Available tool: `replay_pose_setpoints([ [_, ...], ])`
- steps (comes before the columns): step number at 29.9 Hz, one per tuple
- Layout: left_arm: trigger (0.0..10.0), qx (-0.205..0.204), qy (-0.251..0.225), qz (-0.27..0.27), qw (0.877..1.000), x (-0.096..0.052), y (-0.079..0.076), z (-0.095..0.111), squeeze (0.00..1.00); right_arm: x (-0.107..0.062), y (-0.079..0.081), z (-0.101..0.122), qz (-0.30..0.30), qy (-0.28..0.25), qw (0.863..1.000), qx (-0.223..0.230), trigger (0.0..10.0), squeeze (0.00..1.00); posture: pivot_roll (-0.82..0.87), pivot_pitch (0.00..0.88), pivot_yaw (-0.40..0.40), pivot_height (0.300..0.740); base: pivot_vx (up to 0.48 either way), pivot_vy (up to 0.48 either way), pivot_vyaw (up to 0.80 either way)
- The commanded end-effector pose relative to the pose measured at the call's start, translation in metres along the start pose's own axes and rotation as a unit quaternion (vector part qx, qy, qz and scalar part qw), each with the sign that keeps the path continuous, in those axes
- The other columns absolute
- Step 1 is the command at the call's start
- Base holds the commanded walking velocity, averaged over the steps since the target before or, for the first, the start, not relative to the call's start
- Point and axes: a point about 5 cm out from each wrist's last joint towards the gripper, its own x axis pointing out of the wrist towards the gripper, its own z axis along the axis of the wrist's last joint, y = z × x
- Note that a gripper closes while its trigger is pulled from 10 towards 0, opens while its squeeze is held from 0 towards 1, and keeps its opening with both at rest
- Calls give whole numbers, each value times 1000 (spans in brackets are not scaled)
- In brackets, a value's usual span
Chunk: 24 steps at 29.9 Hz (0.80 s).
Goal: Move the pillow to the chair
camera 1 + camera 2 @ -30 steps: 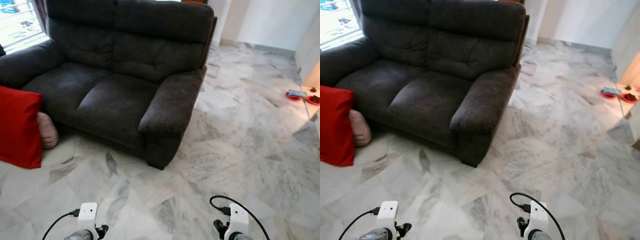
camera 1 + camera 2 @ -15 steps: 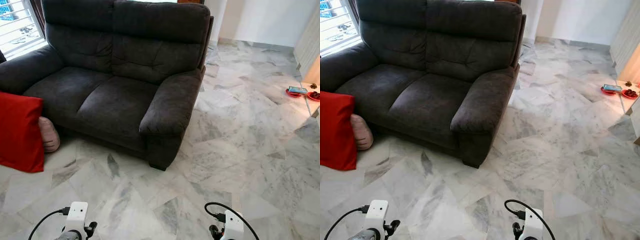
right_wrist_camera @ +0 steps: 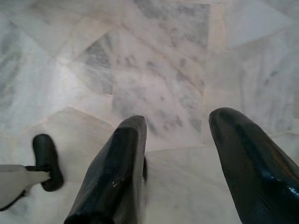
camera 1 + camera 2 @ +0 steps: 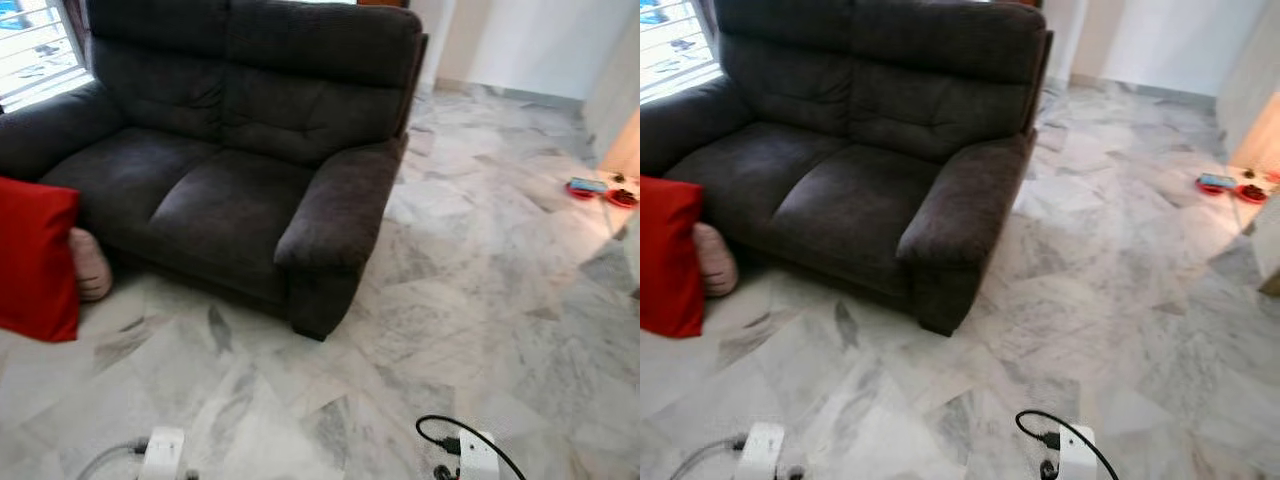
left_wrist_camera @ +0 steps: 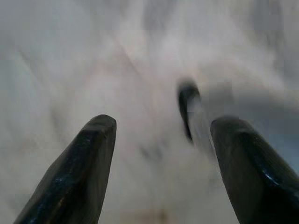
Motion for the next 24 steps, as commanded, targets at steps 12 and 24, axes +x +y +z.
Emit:
replay_pose_setpoints([
  [12,10000,26,-18,3,999,-1,17,6,0,0,15,-4,20,-2,999,27,10000,0,-6,0,11,740,0,0,0],
  [24,10000,50,-13,0,999,-2,26,4,0,-1,20,-15,-24,42,999,17,10000,0,-32,0,56,740,0,0,0],
])
